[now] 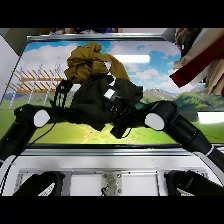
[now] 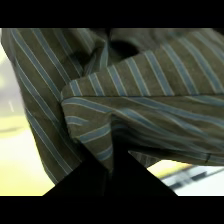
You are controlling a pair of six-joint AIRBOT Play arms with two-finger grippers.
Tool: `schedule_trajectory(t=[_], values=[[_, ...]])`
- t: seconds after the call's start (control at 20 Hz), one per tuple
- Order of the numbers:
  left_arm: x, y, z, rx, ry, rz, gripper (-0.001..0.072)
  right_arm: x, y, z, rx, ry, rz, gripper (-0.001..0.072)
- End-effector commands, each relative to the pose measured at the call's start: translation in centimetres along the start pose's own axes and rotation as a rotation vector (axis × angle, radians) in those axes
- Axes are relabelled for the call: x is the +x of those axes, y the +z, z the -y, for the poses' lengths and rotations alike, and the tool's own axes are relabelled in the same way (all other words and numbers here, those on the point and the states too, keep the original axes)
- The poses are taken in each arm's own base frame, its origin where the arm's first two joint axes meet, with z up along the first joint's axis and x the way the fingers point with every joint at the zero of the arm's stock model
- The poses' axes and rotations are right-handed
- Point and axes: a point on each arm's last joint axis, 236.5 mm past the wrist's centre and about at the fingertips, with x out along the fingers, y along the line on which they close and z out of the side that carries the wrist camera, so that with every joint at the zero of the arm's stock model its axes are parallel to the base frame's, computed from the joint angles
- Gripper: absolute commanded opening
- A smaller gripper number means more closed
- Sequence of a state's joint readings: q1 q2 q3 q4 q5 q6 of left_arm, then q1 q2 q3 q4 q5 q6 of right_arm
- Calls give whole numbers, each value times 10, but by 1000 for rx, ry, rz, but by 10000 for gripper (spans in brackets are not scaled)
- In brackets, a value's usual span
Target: Fold the clothes and pants, and hang the long-sleeved shirts on hangers.
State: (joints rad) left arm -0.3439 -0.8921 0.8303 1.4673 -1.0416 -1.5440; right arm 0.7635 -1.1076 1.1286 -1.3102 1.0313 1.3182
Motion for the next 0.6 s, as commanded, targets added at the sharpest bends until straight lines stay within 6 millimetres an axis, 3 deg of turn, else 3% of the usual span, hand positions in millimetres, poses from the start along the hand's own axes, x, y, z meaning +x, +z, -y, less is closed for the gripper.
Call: schedule_trajectory(t=[0.0, 0.05, 0.1, 0.15, 0.25, 0.35, 0.45, 0.55], values=[[2, -46, -2, -22, 2, -53, 382, 11, -16, -22, 45, 30, -37, 51], [-8, -40, -2, -23, 7, -19, 645, 5, -14, -21, 42, 24, -23, 205], [-22, -28, -2, -34, 6, 31, 672, -5, -9, -18, 43, 15, 1, 484], [-39, -13, -1, -61, 5, 91, 672, -16, -4, -14, 49, 4, 32, 634], [-70, 12, -1, -101, 0, 194, 671, -48, 6, -4, 85, -25, 115, 631], [-89, 24, 3, -105, -8, 230, 671, -88, 13, 14, 165, -71, 218, 632], [-88, 26, 14, -114, -28, 188, 671, -128, 15, 39, 258, -138, 318, 631], [-71, 22, 38, -100, -65, 106, 671, -164, 8, 70, 371, -225, 400, 631]])
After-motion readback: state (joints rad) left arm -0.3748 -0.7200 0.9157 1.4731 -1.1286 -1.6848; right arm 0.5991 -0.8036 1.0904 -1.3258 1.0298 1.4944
